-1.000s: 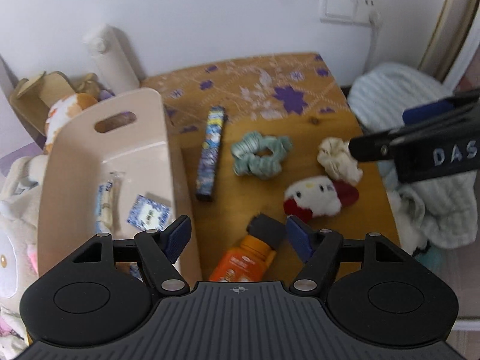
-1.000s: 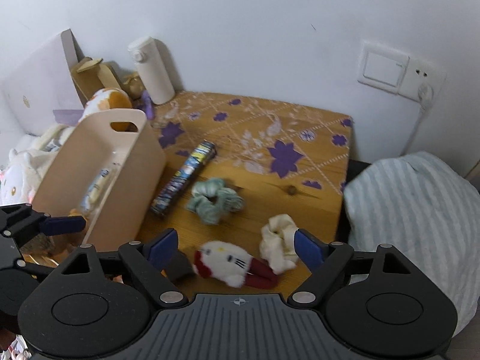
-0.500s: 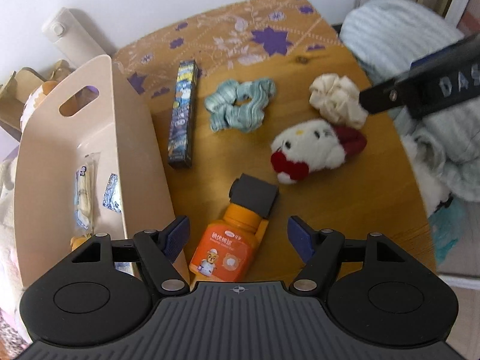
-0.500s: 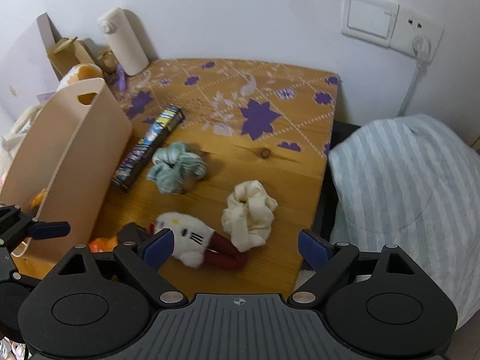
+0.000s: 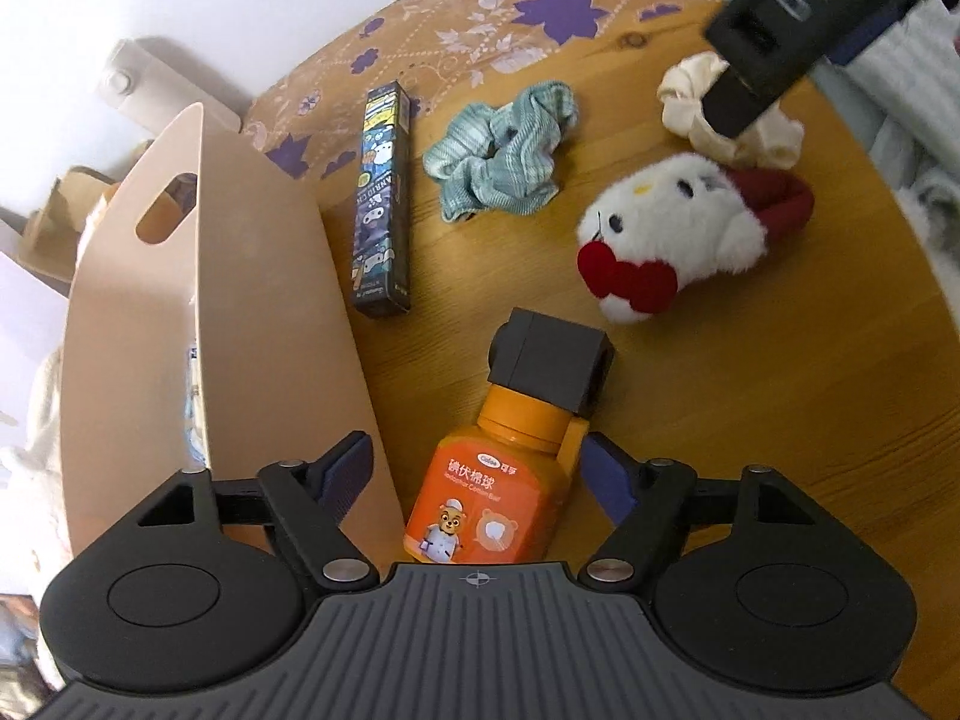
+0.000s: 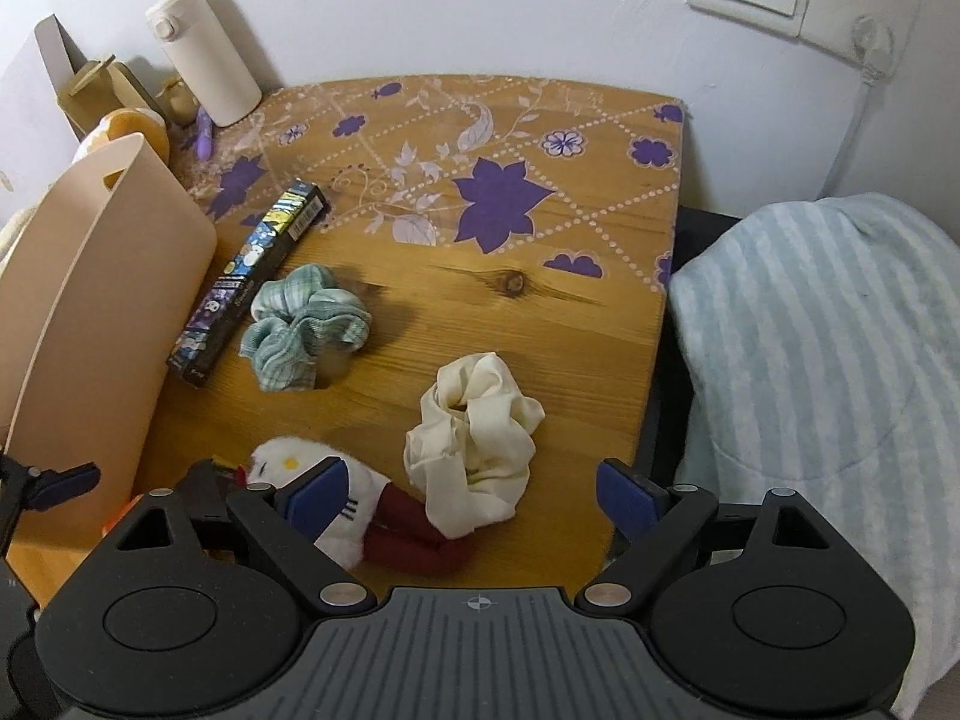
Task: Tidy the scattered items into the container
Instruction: 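Grasp the orange vitamin bottle with the left gripper while the right grasps the cream scrunchie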
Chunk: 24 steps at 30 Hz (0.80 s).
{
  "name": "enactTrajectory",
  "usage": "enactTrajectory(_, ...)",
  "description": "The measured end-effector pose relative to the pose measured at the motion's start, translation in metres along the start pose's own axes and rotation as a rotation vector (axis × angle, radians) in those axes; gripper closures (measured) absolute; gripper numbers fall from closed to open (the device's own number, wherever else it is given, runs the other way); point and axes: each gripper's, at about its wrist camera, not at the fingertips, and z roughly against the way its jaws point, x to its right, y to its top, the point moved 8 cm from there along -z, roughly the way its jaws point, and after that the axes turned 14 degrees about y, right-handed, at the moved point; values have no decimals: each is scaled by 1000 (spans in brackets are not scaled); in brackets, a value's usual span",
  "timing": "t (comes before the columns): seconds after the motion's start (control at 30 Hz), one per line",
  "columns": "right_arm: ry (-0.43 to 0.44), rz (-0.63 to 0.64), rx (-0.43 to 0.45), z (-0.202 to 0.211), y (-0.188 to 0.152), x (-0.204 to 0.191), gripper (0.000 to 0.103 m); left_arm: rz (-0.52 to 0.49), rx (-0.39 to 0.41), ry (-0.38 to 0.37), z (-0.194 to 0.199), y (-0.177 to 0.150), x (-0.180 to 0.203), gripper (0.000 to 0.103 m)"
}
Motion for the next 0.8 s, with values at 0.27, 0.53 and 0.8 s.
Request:
enactTrajectory(0.27,7,-29,-12,-17,-1,8,13,-52,19,29,0,10,13,22)
enactTrajectory(0.53,14,-65,-3,-22,-1,19,15,-80,-63,8,-14,5,21,22)
enactTrajectory(0.8,42,-66,-10,-32,1,20,26,-94,-89,11,-18,5,17,42)
